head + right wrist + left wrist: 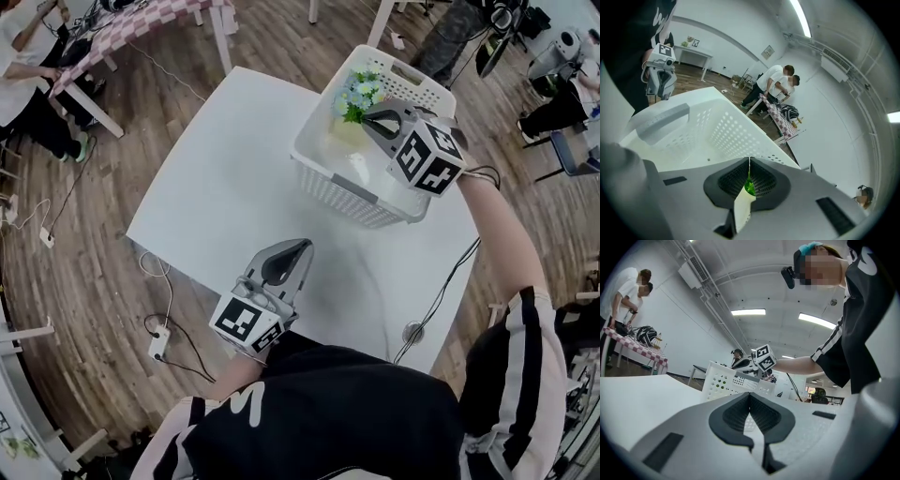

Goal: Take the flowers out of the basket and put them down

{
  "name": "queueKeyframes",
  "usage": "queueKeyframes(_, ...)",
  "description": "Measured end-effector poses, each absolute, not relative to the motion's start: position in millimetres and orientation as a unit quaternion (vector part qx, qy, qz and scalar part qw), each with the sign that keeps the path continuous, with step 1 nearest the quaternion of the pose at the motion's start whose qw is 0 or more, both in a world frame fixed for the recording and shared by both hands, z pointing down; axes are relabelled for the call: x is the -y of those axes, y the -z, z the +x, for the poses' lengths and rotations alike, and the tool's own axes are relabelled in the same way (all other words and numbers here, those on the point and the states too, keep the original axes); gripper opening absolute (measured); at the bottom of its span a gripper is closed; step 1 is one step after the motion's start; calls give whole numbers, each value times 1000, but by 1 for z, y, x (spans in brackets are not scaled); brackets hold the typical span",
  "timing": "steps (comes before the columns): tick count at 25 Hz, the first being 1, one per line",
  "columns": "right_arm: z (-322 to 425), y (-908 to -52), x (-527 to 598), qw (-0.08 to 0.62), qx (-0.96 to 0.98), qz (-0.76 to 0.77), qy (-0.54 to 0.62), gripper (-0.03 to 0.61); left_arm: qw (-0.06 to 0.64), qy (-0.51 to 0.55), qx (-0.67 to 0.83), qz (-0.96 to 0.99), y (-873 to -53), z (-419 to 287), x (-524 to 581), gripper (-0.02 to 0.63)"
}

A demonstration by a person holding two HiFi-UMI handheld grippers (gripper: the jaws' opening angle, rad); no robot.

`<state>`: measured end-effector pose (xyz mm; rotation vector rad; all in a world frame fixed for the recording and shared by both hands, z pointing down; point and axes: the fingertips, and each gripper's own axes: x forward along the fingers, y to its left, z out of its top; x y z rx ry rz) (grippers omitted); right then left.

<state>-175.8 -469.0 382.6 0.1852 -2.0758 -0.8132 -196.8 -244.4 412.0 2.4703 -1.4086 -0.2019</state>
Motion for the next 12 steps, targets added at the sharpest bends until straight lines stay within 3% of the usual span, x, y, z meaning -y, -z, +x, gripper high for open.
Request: queueKeyframes(12,-188,-443,484,531,796,25,290,21,151,75,515,840,-416,-227,242,5)
